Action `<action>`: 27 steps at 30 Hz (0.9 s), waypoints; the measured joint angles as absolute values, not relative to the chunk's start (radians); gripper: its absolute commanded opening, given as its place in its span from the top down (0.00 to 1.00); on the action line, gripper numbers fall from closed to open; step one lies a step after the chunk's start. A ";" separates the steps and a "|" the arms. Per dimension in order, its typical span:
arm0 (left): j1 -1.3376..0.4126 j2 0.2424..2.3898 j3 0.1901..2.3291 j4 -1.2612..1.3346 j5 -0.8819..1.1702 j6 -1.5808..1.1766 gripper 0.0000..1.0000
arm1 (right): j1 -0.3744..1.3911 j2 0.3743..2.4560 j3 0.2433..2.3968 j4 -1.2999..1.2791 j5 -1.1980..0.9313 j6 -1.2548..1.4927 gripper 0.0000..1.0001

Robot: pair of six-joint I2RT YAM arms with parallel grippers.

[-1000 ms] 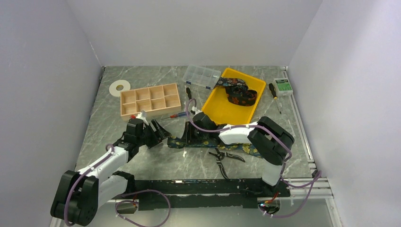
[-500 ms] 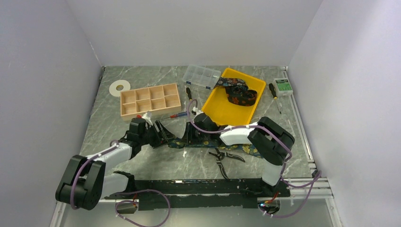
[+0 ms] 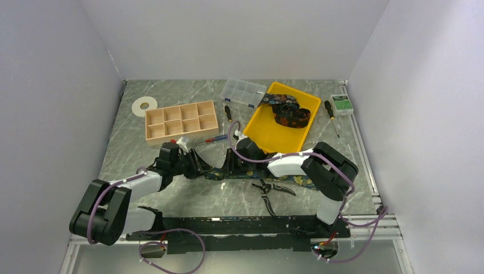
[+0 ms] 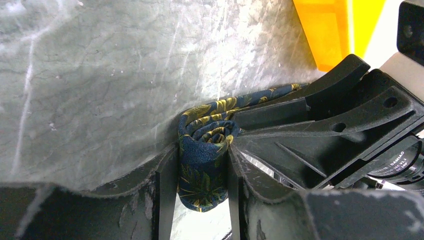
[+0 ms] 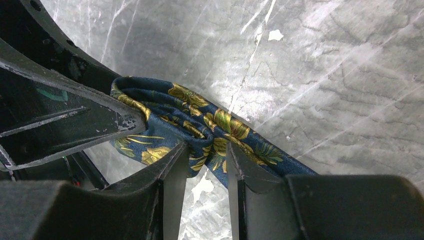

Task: Roll the ties
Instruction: Roll the tie at the center of the board.

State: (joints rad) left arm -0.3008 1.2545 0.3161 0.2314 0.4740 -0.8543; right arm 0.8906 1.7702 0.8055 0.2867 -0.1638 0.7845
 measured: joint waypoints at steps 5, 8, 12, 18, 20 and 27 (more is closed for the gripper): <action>-0.325 1.254 0.316 0.240 0.475 -0.855 0.41 | 0.891 1.769 0.805 0.286 -0.164 0.778 0.62; -0.336 1.253 0.316 0.241 0.481 -0.858 0.39 | 0.891 1.769 0.805 0.285 -0.164 0.778 0.62; -0.339 1.237 0.316 0.235 0.487 -0.858 0.47 | 0.891 1.768 0.804 0.286 -0.164 0.778 0.63; -0.339 1.222 0.316 0.229 0.504 -0.859 0.59 | 0.888 1.765 0.794 0.297 -0.165 0.777 0.63; -0.342 1.228 0.316 0.238 0.512 -0.859 0.64 | 0.888 1.765 0.793 0.299 -0.166 0.777 0.63; -0.363 1.248 0.319 0.244 0.519 -0.855 0.92 | 0.885 1.763 0.791 0.296 -0.166 0.777 0.57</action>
